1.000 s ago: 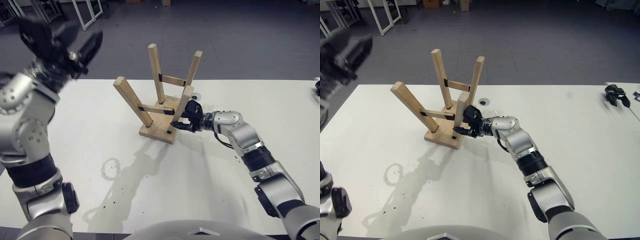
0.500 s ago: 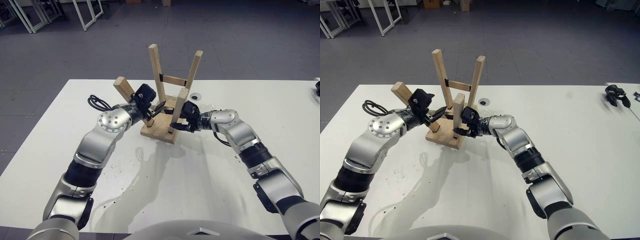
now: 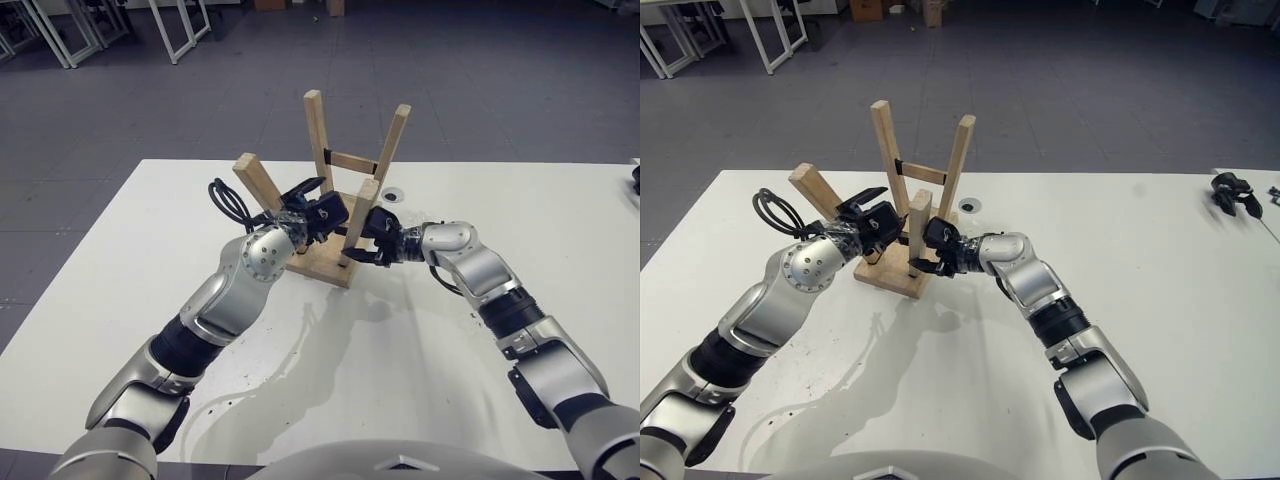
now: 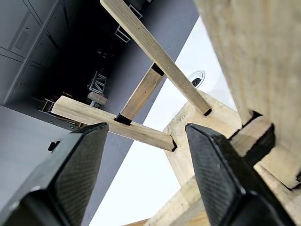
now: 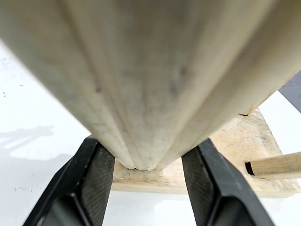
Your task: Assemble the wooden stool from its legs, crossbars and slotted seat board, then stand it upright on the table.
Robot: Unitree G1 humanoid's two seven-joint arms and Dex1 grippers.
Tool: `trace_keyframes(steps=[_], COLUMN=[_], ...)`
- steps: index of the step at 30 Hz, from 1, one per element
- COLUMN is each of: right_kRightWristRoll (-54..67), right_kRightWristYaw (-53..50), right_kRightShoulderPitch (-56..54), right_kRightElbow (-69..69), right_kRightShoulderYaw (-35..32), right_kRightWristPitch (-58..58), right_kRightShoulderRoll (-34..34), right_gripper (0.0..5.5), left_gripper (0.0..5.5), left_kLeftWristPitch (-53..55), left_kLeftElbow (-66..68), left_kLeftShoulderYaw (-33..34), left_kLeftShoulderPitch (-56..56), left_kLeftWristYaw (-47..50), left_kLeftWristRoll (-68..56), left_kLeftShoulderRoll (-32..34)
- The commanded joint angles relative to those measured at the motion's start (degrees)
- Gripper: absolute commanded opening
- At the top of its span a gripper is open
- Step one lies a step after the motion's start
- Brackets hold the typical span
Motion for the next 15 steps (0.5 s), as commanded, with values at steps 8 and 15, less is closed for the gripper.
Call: trace_keyframes(steps=[8,15], right_kRightWristRoll=[-6.9,-3.4], right_kRightWristYaw=[-3.3,-6.0], right_kRightShoulderPitch=[3.9,4.5], right_kRightElbow=[6.4,0.0], right_kRightShoulderYaw=[4.1,-3.0], right_kRightWristPitch=[9.2,4.1], right_kRightShoulderRoll=[-2.5,-0.7], right_gripper=[2.02,2.02], left_gripper=[3.06,3.06], left_kLeftWristPitch=[-7.2,-24.9], left_kLeftElbow=[-1.1,-7.6], left_kLeftShoulderYaw=[13.8,28.1], left_kLeftShoulderPitch=[5.8,1.7], left_kLeftWristYaw=[3.5,8.0], left_kLeftWristRoll=[-4.8,-18.7], left_kLeftShoulderRoll=[-5.5,-17.1])
